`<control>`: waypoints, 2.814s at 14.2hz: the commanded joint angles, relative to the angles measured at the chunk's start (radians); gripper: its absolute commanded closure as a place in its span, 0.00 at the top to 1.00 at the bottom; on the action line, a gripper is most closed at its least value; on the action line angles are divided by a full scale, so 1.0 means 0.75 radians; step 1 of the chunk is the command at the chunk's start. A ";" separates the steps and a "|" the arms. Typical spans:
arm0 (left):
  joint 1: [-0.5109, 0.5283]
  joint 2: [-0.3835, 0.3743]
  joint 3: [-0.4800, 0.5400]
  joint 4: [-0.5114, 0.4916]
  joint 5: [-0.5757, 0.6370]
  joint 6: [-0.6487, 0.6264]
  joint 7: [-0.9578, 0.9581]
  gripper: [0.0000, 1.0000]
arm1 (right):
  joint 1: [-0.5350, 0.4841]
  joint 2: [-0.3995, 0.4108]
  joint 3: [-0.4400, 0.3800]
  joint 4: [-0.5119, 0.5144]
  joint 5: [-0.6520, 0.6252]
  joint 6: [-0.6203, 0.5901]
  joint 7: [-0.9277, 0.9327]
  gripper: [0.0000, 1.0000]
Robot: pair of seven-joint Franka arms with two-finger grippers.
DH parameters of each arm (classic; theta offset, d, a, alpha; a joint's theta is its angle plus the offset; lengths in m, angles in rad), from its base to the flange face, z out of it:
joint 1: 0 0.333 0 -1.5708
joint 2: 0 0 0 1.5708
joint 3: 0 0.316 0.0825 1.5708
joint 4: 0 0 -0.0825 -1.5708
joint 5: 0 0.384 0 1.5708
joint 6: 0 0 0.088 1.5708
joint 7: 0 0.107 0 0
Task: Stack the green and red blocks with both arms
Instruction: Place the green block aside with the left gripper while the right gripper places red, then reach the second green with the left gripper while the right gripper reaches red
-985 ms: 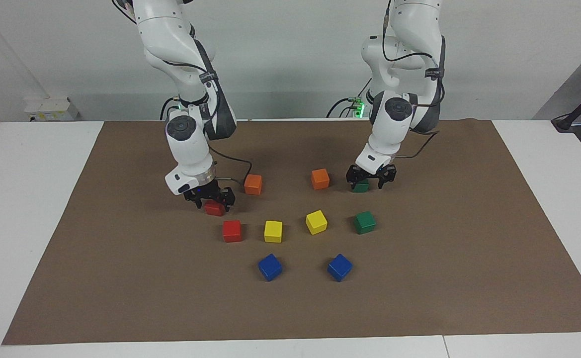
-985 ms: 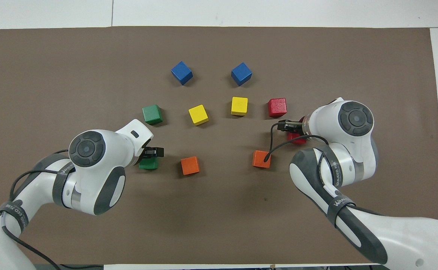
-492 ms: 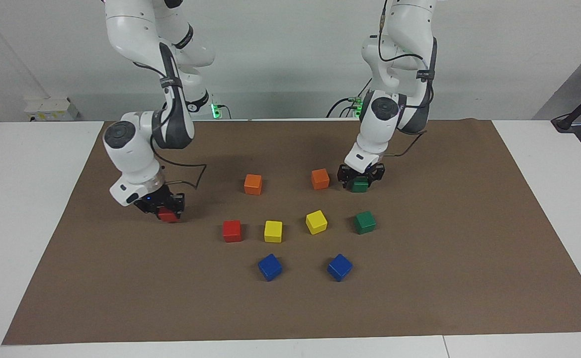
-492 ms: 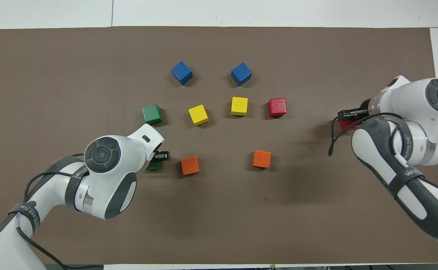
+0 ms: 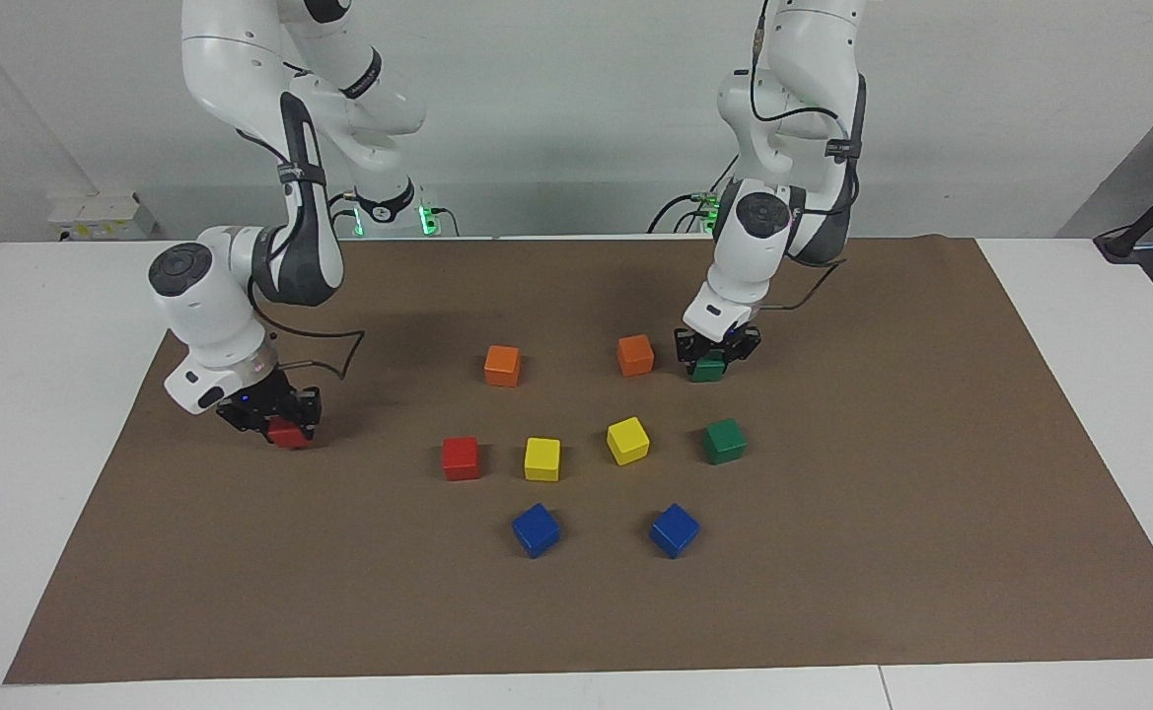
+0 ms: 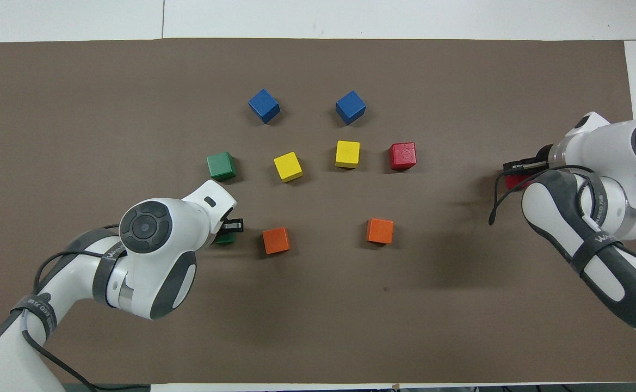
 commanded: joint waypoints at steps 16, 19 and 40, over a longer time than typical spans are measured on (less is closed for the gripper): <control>0.804 0.146 0.014 0.166 -0.020 -0.013 0.876 0.00 | 0.410 0.030 0.021 0.619 -0.097 -0.618 0.920 1.00; 0.806 0.157 0.014 0.166 -0.020 -0.009 0.902 0.00 | 0.466 0.105 0.021 0.631 -0.099 -0.542 0.997 1.00; 0.332 0.246 0.014 0.800 -0.018 -0.532 0.087 1.00 | 0.534 0.157 0.032 0.278 -0.175 -0.062 0.823 1.00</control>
